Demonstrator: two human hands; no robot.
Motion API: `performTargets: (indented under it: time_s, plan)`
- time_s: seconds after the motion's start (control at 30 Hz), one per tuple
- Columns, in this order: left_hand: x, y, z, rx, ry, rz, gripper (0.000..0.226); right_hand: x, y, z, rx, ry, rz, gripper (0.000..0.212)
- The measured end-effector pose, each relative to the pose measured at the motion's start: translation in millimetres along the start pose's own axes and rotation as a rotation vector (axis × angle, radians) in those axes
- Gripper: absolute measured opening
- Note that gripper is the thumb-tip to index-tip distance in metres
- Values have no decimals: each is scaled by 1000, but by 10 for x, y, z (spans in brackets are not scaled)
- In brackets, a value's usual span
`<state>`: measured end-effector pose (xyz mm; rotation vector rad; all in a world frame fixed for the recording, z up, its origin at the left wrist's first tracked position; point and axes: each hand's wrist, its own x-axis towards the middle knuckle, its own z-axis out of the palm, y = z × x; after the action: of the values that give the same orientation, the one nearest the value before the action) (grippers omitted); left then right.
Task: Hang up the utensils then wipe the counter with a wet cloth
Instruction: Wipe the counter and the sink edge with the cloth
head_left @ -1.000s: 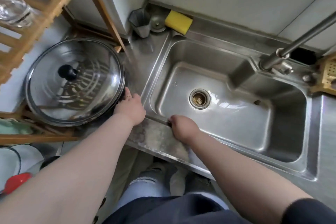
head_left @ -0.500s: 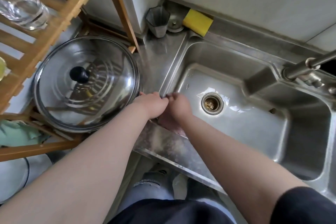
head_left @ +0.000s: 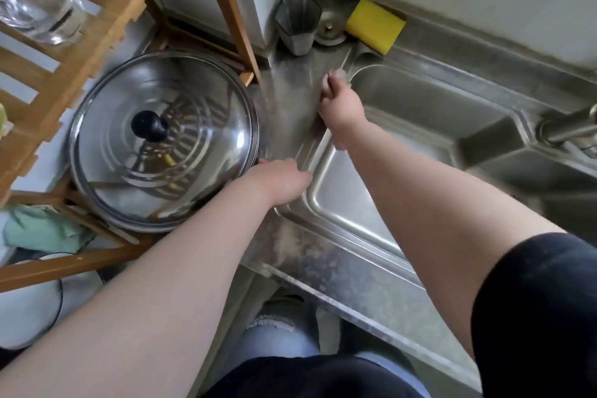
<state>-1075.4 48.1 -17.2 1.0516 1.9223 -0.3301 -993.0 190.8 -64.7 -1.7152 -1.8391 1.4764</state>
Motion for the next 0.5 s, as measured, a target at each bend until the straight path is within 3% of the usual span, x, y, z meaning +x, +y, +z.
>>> performTargets:
  time_s: [0.13,0.23,0.33,0.43,0.5]
  plan:
    - [-19,18,-5,-1,16,24,57,-542,256,206,-31,-89,-32,73]
    - [-46,42,36,15,16,19,62,-1004,493,393,-38,-255,-62,59]
    - [-79,105,84,48,15,24,71,-1365,658,433,-221,-359,-107,48]
    - [7,193,171,120,25,-32,64,-1694,757,379,-314,-460,-144,57]
    - [41,268,235,174,22,-148,75,-1832,842,332,-356,-437,-157,55]
